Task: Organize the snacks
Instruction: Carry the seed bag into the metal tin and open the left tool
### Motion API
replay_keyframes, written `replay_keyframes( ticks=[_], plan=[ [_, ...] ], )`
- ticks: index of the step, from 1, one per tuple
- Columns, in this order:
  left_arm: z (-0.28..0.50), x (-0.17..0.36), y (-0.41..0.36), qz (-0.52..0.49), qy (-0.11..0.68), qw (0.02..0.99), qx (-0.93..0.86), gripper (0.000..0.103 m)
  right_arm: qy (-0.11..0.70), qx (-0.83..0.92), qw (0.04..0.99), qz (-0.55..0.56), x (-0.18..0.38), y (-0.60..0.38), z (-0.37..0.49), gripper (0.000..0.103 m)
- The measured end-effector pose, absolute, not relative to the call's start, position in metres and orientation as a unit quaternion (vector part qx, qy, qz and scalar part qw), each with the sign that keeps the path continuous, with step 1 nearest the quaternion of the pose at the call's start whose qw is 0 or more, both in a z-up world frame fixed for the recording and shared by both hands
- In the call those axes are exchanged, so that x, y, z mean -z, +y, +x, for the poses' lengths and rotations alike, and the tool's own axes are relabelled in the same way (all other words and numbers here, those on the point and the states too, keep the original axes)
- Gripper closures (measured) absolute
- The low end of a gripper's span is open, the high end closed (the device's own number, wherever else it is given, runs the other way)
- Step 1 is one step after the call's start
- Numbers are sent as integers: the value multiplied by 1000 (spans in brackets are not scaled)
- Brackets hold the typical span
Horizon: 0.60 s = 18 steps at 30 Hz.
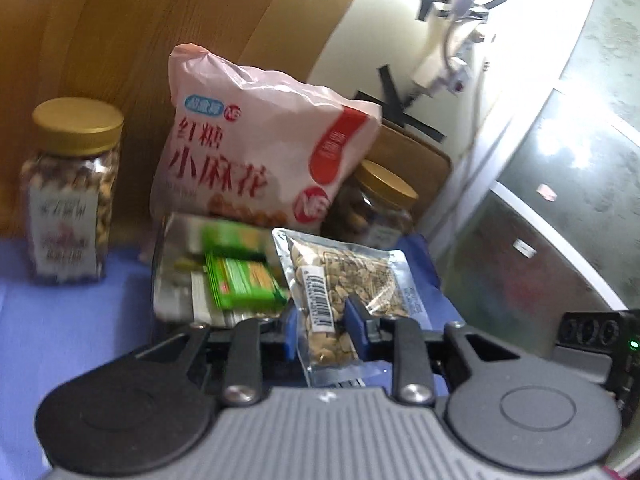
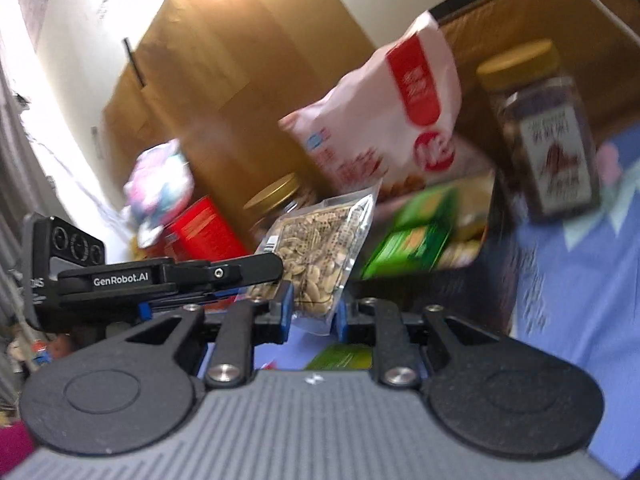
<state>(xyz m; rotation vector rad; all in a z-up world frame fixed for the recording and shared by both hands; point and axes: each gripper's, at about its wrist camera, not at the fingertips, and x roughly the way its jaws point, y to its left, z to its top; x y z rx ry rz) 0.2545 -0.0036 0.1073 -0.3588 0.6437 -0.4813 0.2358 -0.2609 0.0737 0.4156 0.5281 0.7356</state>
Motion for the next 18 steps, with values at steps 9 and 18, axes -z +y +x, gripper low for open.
replay_keyframes(
  ticks=[9,18],
  plan=[
    [298,-86,-31,-100,314,929,168,70,179,-211,960,40,-63,-241,255,42],
    [240,-89,12,-128,304,926,184,67,141,-229,957,109,-59,-279,199,37]
  ],
)
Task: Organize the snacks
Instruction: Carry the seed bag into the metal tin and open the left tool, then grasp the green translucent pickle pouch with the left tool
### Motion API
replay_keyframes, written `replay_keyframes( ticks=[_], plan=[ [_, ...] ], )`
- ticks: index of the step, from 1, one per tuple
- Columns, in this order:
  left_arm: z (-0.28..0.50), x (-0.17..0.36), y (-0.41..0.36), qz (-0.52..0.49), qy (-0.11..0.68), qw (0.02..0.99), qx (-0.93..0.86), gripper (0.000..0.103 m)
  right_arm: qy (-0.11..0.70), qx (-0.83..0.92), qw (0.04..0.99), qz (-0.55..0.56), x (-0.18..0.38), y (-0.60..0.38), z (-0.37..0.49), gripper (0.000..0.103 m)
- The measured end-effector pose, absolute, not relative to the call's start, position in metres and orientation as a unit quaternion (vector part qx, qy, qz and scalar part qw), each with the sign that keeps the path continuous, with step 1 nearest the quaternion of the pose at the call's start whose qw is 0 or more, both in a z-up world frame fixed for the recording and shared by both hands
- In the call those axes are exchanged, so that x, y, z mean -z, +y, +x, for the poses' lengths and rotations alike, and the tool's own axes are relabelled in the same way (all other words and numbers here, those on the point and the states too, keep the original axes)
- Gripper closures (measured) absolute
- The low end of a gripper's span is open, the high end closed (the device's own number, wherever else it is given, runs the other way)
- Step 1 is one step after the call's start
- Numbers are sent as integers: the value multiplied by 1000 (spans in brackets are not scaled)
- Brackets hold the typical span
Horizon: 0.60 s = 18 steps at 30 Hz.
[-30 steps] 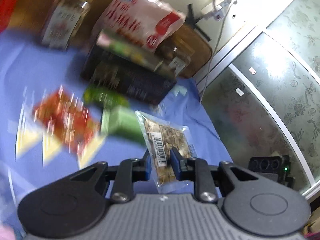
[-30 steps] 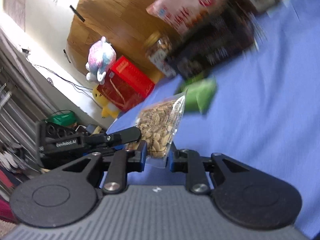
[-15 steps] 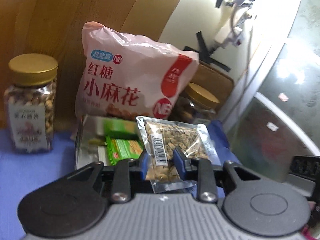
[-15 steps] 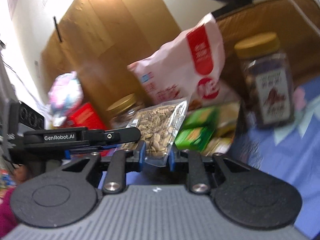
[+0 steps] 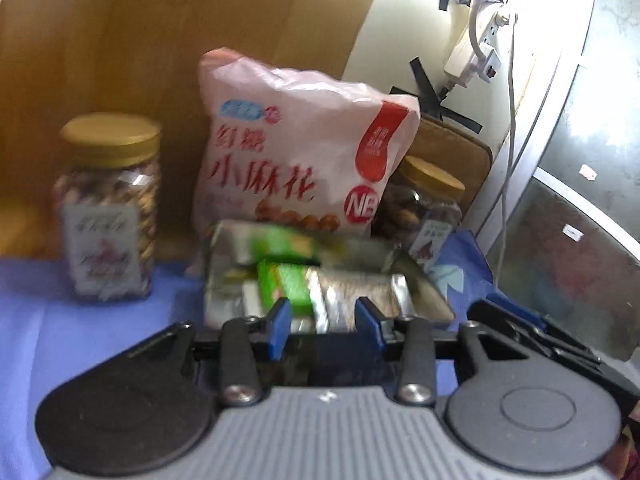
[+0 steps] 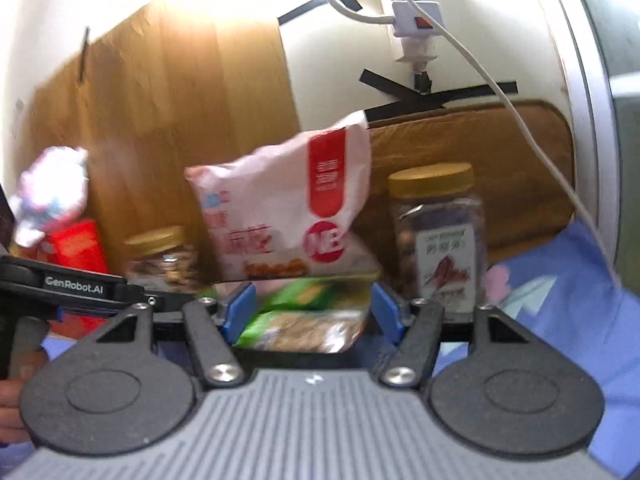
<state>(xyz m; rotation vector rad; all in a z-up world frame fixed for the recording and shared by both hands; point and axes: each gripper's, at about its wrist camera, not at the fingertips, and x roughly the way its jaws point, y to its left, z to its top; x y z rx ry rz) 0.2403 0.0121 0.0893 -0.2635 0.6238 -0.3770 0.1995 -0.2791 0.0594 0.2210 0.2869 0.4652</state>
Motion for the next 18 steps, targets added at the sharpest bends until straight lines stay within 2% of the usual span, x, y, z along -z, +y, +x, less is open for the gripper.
replay_keyframes(
  ticks=[1,4,6,8,10,12,13,15,18],
  plan=[
    [233,-85,18,-133,310,923,183,66,154,-244,951,112,-56,-273,195,37],
    [226,-66,28,-144,341,915,162,54,229,-293,920,122,-41,-256,201,38],
    [229,-52,35,-159,368,904,145,54,287,-305,898,134,-30,-246,215,40],
    [236,-39,42,-189,398,887,138,52,328,-313,877,160,-20,-240,230,48],
    [243,-27,48,-224,419,869,139,47,353,-309,864,186,-12,-236,243,48],
    [245,-22,46,-234,417,867,142,48,373,-306,852,203,-7,-231,253,57],
    [246,-21,44,-231,418,867,141,50,388,-309,841,217,-3,-228,257,71],
    [244,-22,42,-228,421,868,133,60,405,-309,828,231,1,-219,260,79],
    [226,-27,49,-236,411,869,139,59,383,-327,836,216,-14,-211,237,86]
  ],
)
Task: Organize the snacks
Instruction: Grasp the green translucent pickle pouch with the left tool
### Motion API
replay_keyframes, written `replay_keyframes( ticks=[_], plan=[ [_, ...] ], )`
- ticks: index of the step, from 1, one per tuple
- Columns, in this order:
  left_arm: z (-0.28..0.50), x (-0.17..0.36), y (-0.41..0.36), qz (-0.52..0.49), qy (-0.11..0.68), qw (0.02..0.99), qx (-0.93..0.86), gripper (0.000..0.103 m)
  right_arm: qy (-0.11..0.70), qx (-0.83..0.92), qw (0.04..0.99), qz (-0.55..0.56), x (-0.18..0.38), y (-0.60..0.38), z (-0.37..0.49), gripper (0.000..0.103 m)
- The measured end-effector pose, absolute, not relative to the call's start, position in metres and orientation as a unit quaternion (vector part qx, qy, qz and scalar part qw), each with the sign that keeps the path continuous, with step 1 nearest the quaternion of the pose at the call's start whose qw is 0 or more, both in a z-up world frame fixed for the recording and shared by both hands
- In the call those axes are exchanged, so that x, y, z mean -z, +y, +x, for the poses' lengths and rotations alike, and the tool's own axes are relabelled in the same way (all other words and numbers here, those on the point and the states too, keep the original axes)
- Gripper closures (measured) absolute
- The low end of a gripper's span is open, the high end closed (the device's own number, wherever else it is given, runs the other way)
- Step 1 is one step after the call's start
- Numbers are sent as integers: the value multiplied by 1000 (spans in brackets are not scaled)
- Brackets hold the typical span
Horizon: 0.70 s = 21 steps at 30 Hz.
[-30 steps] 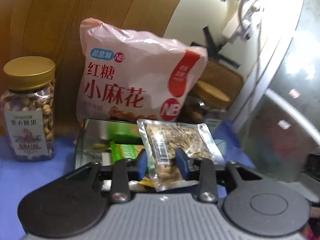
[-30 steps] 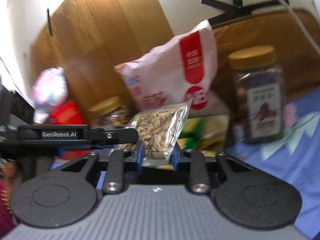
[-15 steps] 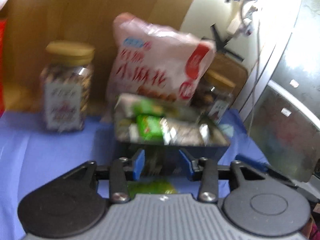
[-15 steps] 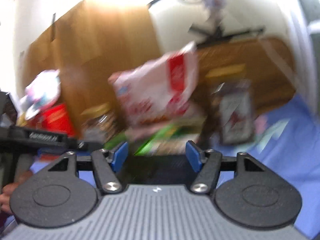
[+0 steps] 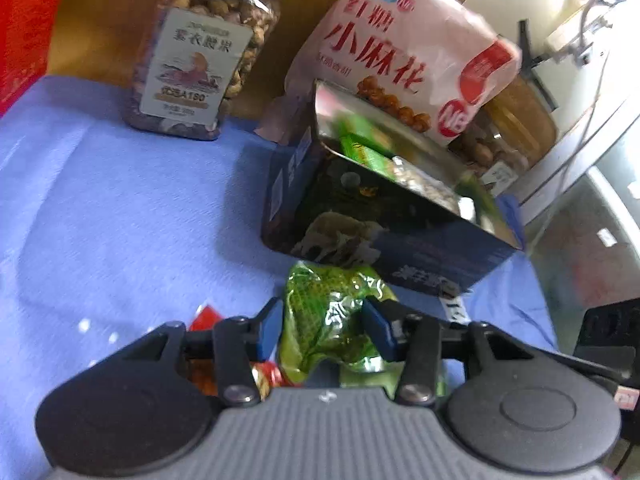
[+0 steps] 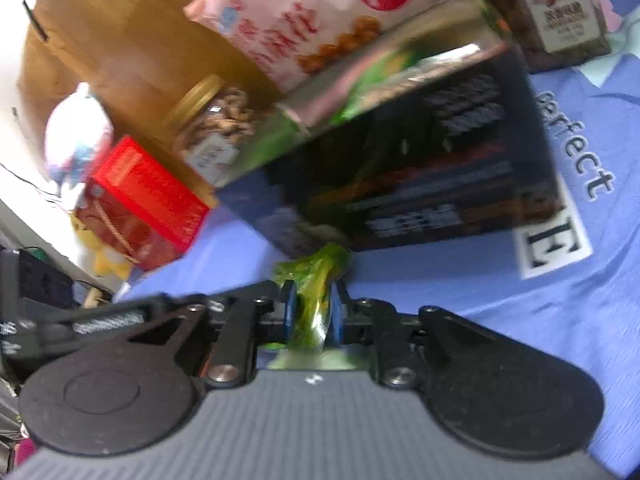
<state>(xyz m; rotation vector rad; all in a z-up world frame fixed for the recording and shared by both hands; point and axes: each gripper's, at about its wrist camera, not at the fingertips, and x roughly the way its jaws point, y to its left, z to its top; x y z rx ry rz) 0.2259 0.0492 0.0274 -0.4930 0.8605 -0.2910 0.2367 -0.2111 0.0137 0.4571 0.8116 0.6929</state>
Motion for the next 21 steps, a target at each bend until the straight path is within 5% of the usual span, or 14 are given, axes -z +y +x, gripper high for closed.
replay_keyframes(
  ticks=[7,14,19,21],
  plan=[
    [137,-46,63,-219,379,883,169,57,334,-387,845,159,-35,-210,153,86],
    [71,-27,49,-200,414,873,165,59,377,-402,822,146,-9,-217,89,85],
    [40,-28,33,-172,420,873,179,59,376,-414,824,88,-10,-219,59,70],
    [30,-29,28,-153,418,876,183,56,356,-410,838,57,-14,-224,43,55]
  ],
)
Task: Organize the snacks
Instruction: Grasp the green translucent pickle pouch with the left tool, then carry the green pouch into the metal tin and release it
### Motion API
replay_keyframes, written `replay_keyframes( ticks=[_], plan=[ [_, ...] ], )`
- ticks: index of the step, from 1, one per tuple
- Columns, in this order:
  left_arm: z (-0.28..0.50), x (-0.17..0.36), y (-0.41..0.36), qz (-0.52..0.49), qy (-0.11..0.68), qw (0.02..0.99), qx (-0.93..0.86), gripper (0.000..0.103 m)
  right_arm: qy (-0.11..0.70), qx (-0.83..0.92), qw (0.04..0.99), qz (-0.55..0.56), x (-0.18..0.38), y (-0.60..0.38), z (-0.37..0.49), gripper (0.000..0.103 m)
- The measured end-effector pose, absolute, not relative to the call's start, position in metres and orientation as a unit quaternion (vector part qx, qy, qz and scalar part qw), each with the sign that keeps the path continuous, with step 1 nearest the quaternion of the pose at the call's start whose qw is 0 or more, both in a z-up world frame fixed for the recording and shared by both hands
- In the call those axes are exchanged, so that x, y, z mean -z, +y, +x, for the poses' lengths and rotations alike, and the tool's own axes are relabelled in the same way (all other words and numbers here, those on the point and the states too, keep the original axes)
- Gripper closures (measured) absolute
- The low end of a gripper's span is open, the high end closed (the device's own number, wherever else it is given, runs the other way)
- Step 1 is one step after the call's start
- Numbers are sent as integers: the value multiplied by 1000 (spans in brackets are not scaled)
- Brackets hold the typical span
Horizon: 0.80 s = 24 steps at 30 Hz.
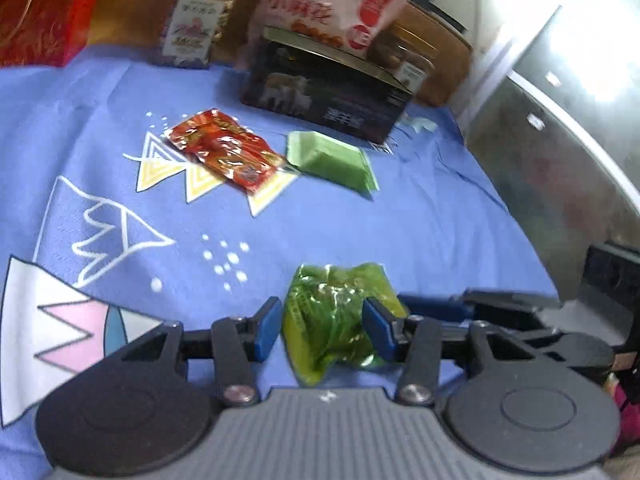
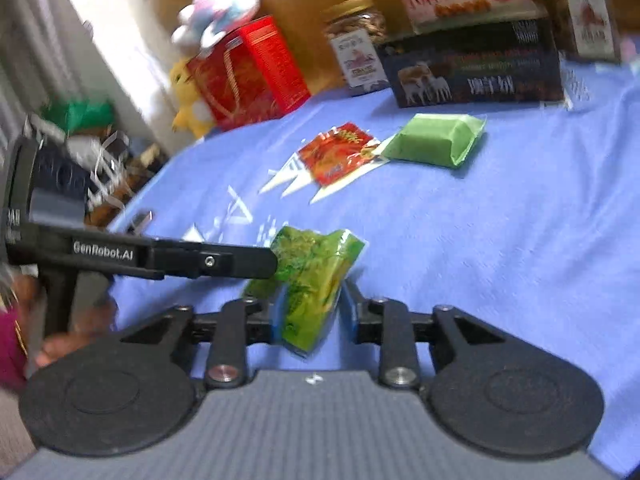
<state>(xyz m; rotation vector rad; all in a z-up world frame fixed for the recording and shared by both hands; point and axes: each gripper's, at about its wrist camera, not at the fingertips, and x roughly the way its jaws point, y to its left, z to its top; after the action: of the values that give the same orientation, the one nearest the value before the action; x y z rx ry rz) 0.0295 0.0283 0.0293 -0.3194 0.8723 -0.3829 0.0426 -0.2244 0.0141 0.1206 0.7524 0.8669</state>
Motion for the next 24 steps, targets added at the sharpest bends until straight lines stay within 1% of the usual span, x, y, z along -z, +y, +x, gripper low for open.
replay_keyframes(
  ticks=[1,2,4,9,11,13,15,16,17,18,19,24],
  plan=[
    [27,-31,28,-149,416,877,186,56,344,-405,846,44,-15,-227,36,41],
    [25,-34,30,-151,413,878,187,56,332,-400,854,29,-15,-230,29,31],
    [27,-39,39,-167,404,880,184,52,315,-396,862,-8,-14,-225,24,29],
    [32,-33,45,-189,414,871,186,52,300,-405,860,-75,-5,-204,18,29],
    [34,-24,39,-187,421,867,190,51,278,-402,866,-109,-1,-197,11,28],
    [34,-23,33,-182,418,867,199,48,273,-410,864,-106,0,-196,10,30],
    [35,-22,27,-181,416,866,208,49,271,-412,864,-99,0,-193,13,33],
    [36,-21,25,-186,416,864,215,50,269,-413,865,-98,0,-192,12,38],
    [36,-21,24,-189,417,862,219,51,267,-417,864,-93,0,-192,13,47],
    [37,-21,23,-189,416,862,219,52,267,-419,864,-88,-1,-191,14,51],
    [37,-21,23,-189,416,862,219,52,267,-421,863,-83,-2,-192,14,61],
    [40,-21,29,-211,419,855,221,54,268,-432,859,-64,-4,-196,15,67]
  ],
)
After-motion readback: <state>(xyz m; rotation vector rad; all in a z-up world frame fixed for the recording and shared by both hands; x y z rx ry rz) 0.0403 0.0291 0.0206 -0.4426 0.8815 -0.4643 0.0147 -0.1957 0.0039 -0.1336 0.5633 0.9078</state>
